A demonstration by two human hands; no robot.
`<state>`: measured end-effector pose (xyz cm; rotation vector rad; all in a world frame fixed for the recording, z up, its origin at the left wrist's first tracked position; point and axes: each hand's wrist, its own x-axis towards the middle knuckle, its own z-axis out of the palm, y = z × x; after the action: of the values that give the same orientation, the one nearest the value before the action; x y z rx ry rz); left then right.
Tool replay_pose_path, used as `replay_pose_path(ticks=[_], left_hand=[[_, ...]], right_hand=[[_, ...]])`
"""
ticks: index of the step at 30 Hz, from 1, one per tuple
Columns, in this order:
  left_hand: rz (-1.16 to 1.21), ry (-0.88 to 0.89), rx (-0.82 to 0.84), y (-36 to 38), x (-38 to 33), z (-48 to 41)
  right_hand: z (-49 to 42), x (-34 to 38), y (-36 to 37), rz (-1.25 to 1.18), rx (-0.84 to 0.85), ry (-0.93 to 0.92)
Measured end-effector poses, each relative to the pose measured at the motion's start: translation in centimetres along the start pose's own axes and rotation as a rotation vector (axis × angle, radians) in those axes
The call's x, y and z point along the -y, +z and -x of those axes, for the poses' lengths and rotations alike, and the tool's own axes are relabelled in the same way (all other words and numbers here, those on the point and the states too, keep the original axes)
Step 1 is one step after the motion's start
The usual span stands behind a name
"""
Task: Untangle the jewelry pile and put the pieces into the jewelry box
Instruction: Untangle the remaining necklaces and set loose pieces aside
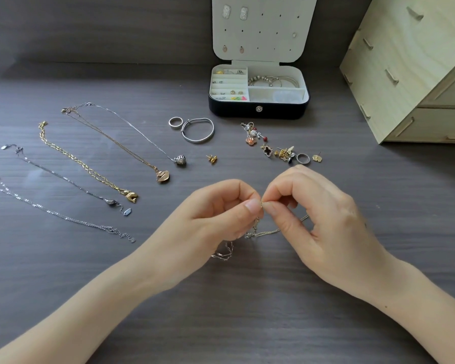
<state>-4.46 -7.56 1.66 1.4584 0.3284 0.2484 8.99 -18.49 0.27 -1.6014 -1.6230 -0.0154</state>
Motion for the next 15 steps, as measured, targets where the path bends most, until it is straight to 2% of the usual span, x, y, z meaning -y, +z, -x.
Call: replay_pose_path(ticks=[10, 15], left_hand=[[0.22, -0.076, 0.029, -0.36, 0.33, -0.12], [0.312, -0.134, 0.028, -0.59, 0.21, -0.22]], right_hand=[[0.04, 0.48, 0.19, -0.083, -0.006, 0.094], [0.12, 0.88, -0.03, -0.353, -0.006, 0.307]])
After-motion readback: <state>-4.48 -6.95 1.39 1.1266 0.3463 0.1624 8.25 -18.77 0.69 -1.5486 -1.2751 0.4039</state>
